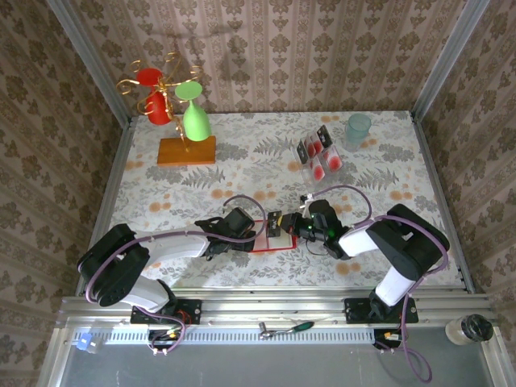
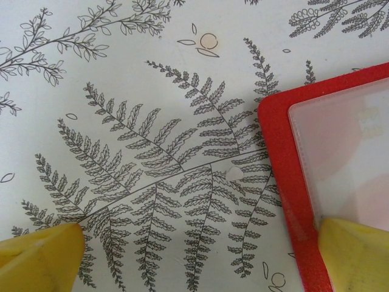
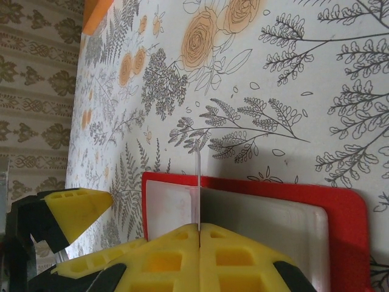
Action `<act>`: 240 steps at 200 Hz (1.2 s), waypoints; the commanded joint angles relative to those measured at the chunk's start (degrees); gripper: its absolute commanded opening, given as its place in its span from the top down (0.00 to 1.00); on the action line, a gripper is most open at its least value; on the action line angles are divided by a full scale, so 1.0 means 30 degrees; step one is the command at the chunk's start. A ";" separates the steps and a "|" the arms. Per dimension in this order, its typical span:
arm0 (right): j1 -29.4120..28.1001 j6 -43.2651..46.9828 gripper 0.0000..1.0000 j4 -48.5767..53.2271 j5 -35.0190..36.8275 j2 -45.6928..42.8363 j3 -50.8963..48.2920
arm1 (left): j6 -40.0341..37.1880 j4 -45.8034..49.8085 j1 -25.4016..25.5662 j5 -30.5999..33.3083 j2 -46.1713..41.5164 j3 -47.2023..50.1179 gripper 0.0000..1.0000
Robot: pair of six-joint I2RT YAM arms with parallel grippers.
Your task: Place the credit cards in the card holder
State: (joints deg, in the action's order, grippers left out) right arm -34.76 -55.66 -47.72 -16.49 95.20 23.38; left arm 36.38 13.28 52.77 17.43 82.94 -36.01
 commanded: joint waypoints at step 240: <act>-0.0191 -0.0780 1.00 -0.1684 -0.0615 0.0154 -0.0968 | 0.0786 0.1403 0.0546 0.1178 0.0419 -0.0159 0.00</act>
State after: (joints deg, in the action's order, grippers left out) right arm -34.83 -58.74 -55.02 -17.65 98.30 21.10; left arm 37.41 15.68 54.35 19.00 82.98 -37.76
